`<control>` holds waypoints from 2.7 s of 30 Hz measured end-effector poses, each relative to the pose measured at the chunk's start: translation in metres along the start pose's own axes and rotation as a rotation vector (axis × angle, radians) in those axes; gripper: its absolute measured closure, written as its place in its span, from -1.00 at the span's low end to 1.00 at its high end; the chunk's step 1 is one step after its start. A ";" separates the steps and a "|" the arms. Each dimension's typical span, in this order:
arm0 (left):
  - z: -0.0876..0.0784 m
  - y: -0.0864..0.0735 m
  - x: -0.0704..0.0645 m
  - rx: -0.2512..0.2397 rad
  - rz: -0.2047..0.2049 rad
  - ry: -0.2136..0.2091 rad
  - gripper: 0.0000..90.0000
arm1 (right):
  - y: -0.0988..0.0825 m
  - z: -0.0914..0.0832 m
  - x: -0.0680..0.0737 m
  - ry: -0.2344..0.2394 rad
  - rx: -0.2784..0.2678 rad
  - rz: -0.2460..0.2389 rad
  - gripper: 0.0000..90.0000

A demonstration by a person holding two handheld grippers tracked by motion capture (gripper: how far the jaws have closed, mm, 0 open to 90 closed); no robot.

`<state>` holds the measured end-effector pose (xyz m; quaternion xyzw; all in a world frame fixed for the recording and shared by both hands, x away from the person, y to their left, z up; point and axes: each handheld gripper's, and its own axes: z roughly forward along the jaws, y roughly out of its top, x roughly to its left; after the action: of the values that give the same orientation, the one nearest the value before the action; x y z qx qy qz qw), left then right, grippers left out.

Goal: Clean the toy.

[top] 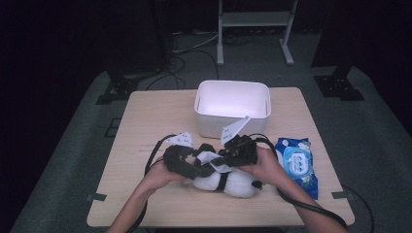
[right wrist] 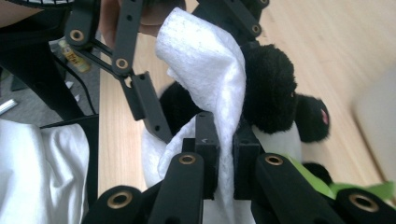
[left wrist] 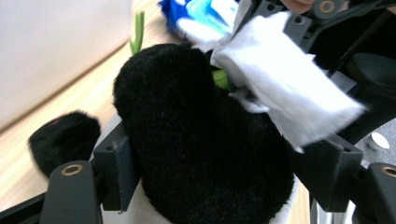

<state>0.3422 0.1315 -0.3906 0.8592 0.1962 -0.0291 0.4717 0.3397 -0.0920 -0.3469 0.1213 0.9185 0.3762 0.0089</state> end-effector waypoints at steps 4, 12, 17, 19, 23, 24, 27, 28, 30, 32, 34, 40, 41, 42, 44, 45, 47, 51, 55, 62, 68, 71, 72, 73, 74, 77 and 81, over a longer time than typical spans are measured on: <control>-0.005 -0.002 0.007 -0.015 -0.034 0.062 -0.76 | 0.009 0.013 -0.001 0.009 -0.002 -0.017 0.86; -0.002 0.001 0.007 -0.015 -0.023 0.043 -0.52 | 0.005 0.002 -0.006 0.030 -0.034 0.019 0.85; -0.002 -0.001 0.010 -0.019 -0.044 0.033 -0.53 | -0.013 -0.015 -0.010 0.003 -0.023 0.056 0.85; -0.002 0.000 0.011 -0.014 -0.041 0.037 -0.53 | -0.022 -0.022 -0.014 -0.006 -0.018 0.081 0.85; -0.003 -0.001 0.011 -0.012 -0.040 0.035 -0.53 | -0.043 -0.038 -0.021 -0.057 0.006 0.137 0.85; -0.003 -0.001 0.011 -0.010 -0.038 0.034 -0.53 | -0.049 -0.043 -0.023 -0.068 0.008 0.159 0.85; -0.003 -0.001 0.011 -0.008 -0.038 0.033 -0.53 | -0.070 -0.059 -0.033 -0.107 0.017 0.214 0.85; -0.003 -0.001 0.010 -0.008 -0.038 0.033 -0.53 | -0.078 -0.063 -0.036 -0.120 0.021 0.231 0.85; -0.003 -0.001 0.010 -0.003 -0.033 0.032 -0.53 | -0.094 -0.072 -0.043 -0.144 0.022 0.272 0.84; -0.003 -0.001 0.010 -0.002 -0.031 0.033 -0.53 | -0.108 -0.080 -0.049 -0.170 0.032 0.311 0.84; -0.003 -0.001 0.010 -0.004 -0.031 0.032 -0.53 | -0.121 -0.087 -0.054 -0.190 0.035 0.346 0.84; -0.003 -0.002 0.010 -0.002 -0.027 0.034 -0.52 | -0.157 -0.101 -0.069 -0.276 0.065 0.426 0.81; -0.003 -0.002 0.010 -0.002 -0.026 0.032 -0.53 | -0.161 -0.102 -0.072 -0.292 0.067 0.436 0.80; -0.003 -0.002 0.010 -0.002 -0.026 0.030 -0.53 | -0.166 -0.103 -0.074 -0.299 0.066 0.447 0.78; -0.002 -0.003 0.010 -0.001 -0.032 0.023 -0.53 | -0.173 -0.104 -0.078 -0.312 0.067 0.469 0.71; -0.002 -0.004 0.010 -0.001 -0.033 0.021 -0.53 | -0.176 -0.104 -0.079 -0.312 0.068 0.479 0.67; -0.002 -0.004 0.010 0.003 -0.033 0.019 -0.53 | -0.180 -0.104 -0.080 -0.314 0.074 0.491 0.62; -0.002 -0.004 0.009 0.008 -0.030 0.017 -0.53 | -0.182 -0.105 -0.079 -0.307 0.068 0.503 0.50; -0.001 -0.004 0.009 0.012 -0.025 0.013 -0.53 | -0.181 -0.106 -0.078 -0.302 0.072 0.497 0.36; -0.001 -0.004 0.009 0.013 -0.027 0.010 -0.53 | -0.177 -0.111 -0.077 -0.301 0.068 0.504 0.20; -0.001 -0.004 0.010 0.013 -0.027 0.009 -0.53 | -0.173 -0.116 -0.076 -0.313 0.063 0.495 0.16; -0.001 -0.005 0.009 0.014 -0.029 0.008 -0.53 | -0.169 -0.118 -0.075 -0.315 0.059 0.487 0.16; -0.001 -0.005 0.009 0.014 -0.029 0.007 -0.53 | -0.167 -0.119 -0.074 -0.313 0.057 0.485 0.16; -0.001 -0.005 0.009 0.013 -0.031 0.007 -0.53 | -0.165 -0.119 -0.073 -0.312 0.056 0.477 0.16; -0.001 -0.005 0.009 0.013 -0.032 0.007 -0.53 | -0.162 -0.119 -0.072 -0.310 0.055 0.469 0.16; -0.002 -0.004 0.009 0.017 -0.026 0.007 -0.53 | -0.154 -0.118 -0.069 -0.297 0.054 0.450 0.16; -0.002 -0.005 0.009 0.018 -0.026 0.005 -0.53 | -0.142 -0.111 -0.065 -0.256 0.044 0.431 0.16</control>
<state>0.3486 0.1380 -0.3958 0.8608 0.2084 -0.0349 0.4630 0.3600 -0.2813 -0.3706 0.3612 0.8708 0.3310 0.0423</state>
